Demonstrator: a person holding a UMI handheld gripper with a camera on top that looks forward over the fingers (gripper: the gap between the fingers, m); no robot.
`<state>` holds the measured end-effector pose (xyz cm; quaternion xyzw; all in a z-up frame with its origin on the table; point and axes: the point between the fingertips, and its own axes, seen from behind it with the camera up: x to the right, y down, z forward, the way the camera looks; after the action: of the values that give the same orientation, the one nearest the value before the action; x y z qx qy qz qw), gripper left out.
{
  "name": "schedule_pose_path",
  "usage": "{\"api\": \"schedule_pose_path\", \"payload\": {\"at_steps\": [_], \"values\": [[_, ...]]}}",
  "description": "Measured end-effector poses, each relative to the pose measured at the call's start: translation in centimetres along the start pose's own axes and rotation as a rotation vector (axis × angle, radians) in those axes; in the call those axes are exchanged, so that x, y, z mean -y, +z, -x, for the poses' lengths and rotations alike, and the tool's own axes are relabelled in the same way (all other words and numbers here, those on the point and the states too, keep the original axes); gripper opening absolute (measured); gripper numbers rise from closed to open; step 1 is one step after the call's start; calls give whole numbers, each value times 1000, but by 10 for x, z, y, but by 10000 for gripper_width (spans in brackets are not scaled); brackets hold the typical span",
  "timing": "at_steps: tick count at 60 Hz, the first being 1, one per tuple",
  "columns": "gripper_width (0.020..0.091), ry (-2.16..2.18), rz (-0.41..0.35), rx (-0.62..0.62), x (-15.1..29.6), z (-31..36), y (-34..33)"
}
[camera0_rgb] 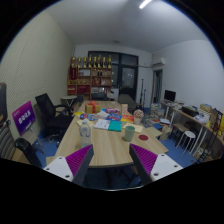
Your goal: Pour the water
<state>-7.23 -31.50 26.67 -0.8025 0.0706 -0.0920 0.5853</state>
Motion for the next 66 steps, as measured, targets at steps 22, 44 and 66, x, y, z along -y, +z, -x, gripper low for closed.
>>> {"api": "schedule_pose_path", "payload": {"at_steps": [22, 44, 66], "values": [[831, 10, -129, 76, -4, 99, 22], [833, 11, -155, 80, -49, 185, 234], [840, -34, -197, 7, -41, 182, 357]]}}
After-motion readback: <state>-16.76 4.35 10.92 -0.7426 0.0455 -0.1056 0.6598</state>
